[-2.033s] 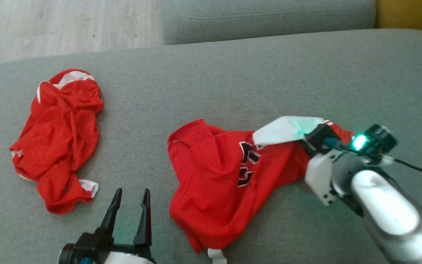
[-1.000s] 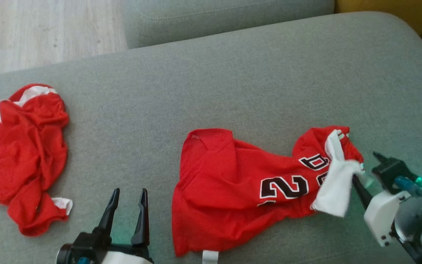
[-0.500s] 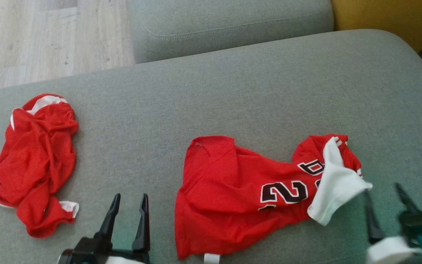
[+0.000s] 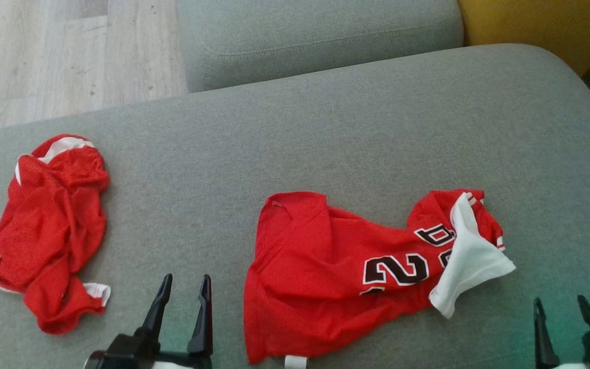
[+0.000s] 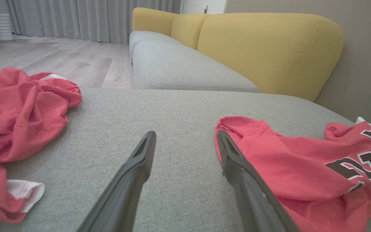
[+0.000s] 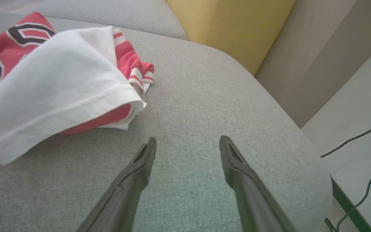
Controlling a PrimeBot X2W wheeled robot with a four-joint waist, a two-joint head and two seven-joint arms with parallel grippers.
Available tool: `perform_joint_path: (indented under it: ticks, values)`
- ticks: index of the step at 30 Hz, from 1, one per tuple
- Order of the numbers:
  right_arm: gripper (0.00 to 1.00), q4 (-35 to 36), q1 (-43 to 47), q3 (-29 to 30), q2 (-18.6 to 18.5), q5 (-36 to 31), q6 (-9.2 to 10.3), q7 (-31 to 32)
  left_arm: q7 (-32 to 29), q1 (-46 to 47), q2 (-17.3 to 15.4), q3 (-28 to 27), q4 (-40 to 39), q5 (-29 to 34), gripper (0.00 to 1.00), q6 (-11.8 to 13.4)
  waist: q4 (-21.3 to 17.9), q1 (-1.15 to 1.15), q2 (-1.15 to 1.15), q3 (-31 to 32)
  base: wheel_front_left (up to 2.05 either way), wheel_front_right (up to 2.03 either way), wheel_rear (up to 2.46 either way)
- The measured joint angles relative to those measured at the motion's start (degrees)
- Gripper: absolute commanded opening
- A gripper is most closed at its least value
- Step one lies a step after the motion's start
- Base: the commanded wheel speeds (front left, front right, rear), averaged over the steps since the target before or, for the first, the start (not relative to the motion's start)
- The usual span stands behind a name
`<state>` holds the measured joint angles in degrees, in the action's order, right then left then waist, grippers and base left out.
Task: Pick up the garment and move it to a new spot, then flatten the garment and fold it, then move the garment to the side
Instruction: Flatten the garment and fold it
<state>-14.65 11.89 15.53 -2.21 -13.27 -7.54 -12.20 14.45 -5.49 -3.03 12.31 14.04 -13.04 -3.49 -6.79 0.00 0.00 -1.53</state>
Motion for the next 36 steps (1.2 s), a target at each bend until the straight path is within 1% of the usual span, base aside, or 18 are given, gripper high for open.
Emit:
perform_joint_path:
  ticks: [4, 7, 10, 12, 18, 23, 29, 31, 36]
  values:
    - [1.00, -1.60, -1.75, 1.01, 0.02, -0.21, 0.00, -1.55, 0.00, -0.01, 0.00, 0.26, -0.02, 0.00, 1.00, 0.01, 0.20, 0.00, 0.00, 0.20, 0.00, 0.00, 0.00]
    - [1.00, -1.62, -2.92, -0.02, 0.01, 1.03, 0.00, -2.00, 0.00, -0.01, 0.00, 0.27, -0.03, 0.00, 1.00, 0.01, 0.37, 0.00, 0.00, 0.26, 0.00, 0.00, 0.00]
    - [1.00, 1.04, -2.99, -2.37, 0.02, 3.79, 0.00, -2.00, 0.00, -0.02, 0.00, 0.29, -0.01, 0.00, 1.00, 0.01, 0.68, 0.00, 0.00, 0.34, 0.00, 0.00, 0.00]
    - [1.00, 2.46, -2.97, -3.20, 0.02, 4.41, 0.00, -2.01, 0.00, -0.02, 0.00, 0.36, 0.02, 0.00, 1.00, 0.00, 1.00, 0.00, 0.00, 0.39, 0.00, 0.00, 0.00]
    - [1.00, 4.46, -2.55, -6.06, 0.01, 9.98, 0.00, -2.02, 0.00, -0.04, 0.00, 0.34, 0.38, 0.07, 1.00, -0.04, 2.64, 0.01, 0.00, 0.72, 0.00, 0.00, 0.00]
    - [1.00, 5.80, -1.67, -7.54, 0.01, 11.89, 0.00, -2.02, 0.00, -0.82, 0.00, 0.02, 0.66, 0.85, 1.00, -0.13, 3.86, 0.00, 0.00, 0.94, 0.00, 0.00, 0.00]
    - [1.00, 6.17, -1.69, -8.76, 0.00, 11.77, 0.00, -2.03, 0.00, -0.86, 0.00, 0.31, 0.81, 1.02, 1.00, -0.65, 4.46, 0.00, 0.00, 0.88, 0.00, 0.00, 0.00]
    - [1.00, 6.25, -1.71, -9.21, 0.00, 11.76, 0.00, -2.03, 0.00, -0.71, 0.00, 0.88, 1.13, 1.70, 1.00, -1.24, 4.40, 0.00, 0.00, 0.76, 0.00, 0.00, 0.00]
    - [1.00, 6.64, -1.78, -10.25, 0.00, 11.66, 0.00, -2.03, 0.00, 2.13, 0.00, 3.99, 2.47, 2.80, 1.00, -2.60, 3.90, 0.00, 0.00, 0.36, 0.00, 0.00, 0.00]
